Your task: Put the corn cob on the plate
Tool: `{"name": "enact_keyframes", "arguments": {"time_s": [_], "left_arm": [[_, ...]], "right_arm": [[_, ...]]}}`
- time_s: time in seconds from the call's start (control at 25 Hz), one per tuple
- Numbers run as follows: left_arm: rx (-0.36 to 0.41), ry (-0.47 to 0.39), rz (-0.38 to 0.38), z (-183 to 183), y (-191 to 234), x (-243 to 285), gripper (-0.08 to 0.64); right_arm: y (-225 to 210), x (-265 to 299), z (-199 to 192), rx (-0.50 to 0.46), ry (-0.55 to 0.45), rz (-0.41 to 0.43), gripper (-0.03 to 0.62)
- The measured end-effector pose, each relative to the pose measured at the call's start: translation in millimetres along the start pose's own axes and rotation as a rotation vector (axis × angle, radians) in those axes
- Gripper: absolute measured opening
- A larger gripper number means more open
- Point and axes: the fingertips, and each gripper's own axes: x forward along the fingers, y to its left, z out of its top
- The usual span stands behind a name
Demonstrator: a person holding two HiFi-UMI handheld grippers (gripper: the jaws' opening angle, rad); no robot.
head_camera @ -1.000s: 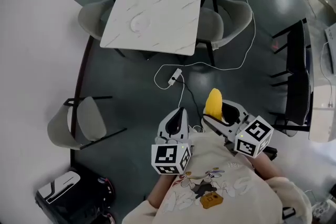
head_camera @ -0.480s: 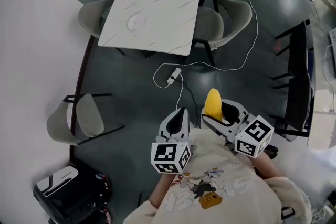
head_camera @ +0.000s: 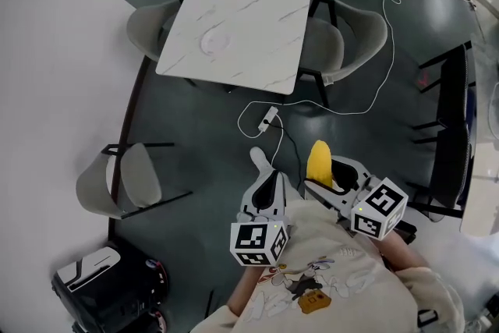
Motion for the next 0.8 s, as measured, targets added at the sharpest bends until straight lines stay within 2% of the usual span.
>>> {"name": "enact_keyframes", "arguments": {"time_s": [0.28, 0.6, 0.8], "left_arm": [[-0.02, 0.037, -0.062, 19, 36, 38, 0.011], [-0.001, 0.022, -0.11, 82, 107, 77, 0.011], [0.014, 0.006, -0.134, 117, 149, 83, 0.011]], "right_arm": [[-17, 46, 21, 0.011, 0.012, -0.05, 0.247], [-34, 121, 67, 0.012, -0.01, -0.105, 0.247], [-31, 164, 94, 0.022, -0.032, -0.141, 0.247]]}}
